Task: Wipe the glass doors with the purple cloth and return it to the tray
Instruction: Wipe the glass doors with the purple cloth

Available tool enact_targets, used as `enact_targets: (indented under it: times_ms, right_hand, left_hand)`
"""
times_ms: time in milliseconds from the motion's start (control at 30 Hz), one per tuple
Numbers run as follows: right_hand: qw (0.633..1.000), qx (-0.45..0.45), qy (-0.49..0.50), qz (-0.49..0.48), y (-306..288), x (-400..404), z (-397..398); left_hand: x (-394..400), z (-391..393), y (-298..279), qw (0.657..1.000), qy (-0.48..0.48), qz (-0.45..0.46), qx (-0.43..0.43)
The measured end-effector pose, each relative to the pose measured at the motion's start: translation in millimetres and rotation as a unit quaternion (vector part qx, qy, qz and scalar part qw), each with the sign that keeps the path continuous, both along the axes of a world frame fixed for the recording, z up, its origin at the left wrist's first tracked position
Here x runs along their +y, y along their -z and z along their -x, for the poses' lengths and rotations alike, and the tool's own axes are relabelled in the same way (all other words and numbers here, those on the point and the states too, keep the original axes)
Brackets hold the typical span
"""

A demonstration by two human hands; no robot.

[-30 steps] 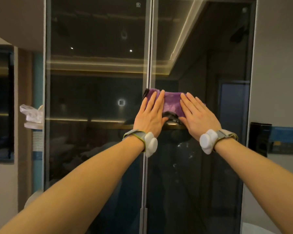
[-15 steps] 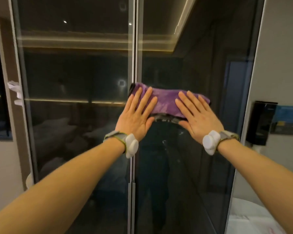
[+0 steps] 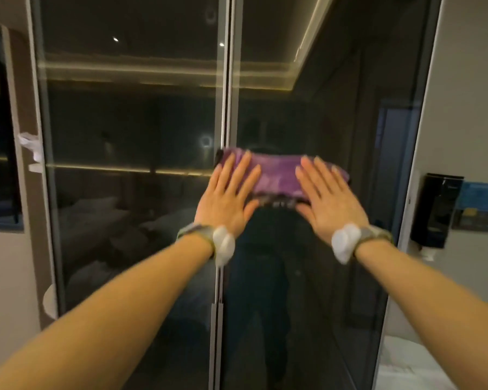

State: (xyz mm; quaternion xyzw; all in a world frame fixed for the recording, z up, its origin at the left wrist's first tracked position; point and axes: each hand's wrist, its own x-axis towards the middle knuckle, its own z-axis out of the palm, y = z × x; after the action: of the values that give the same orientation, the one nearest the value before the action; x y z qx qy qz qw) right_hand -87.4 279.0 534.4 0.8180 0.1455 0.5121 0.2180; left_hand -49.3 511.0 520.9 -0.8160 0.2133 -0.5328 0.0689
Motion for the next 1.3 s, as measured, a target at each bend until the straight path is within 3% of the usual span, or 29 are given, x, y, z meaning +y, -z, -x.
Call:
enact_targets:
  times_ms: [133,267,433,633,800,1000,1133,1300]
  right_hand:
    - [0.999,-0.002,-0.008,-0.036,-105,1,-5]
    - [0.999,-0.013,-0.006,-0.037,-118,0,-7]
    - [0.998,-0.018,-0.033,-0.047,-87,0,-9]
    - [0.999,0.011,-0.024,-0.020,56,-2,1]
    - [0.998,0.052,-0.032,-0.015,128,-1,-3]
    - [0.998,0.063,-0.029,-0.005,135,-3,-2]
    - [0.995,0.093,-0.021,0.042,179,-11,6]
    - [0.994,0.105,-0.008,0.011,214,-9,2]
  left_hand:
    - [-1,-11,-111,0.999,-0.006,0.016,-0.033]
    - [1,-14,-129,0.999,-0.006,-0.003,-0.045]
    - [-3,-14,-85,0.998,0.030,0.021,-0.042]
    - [5,-2,53,0.999,0.031,-0.028,0.016]
    - [-1,3,135,0.997,-0.004,-0.001,0.071]
    - [-8,3,161,0.994,0.003,0.047,0.102]
    - [-6,9,194,0.992,-0.002,0.051,0.120]
    - [-7,10,199,0.992,-0.012,0.047,0.116]
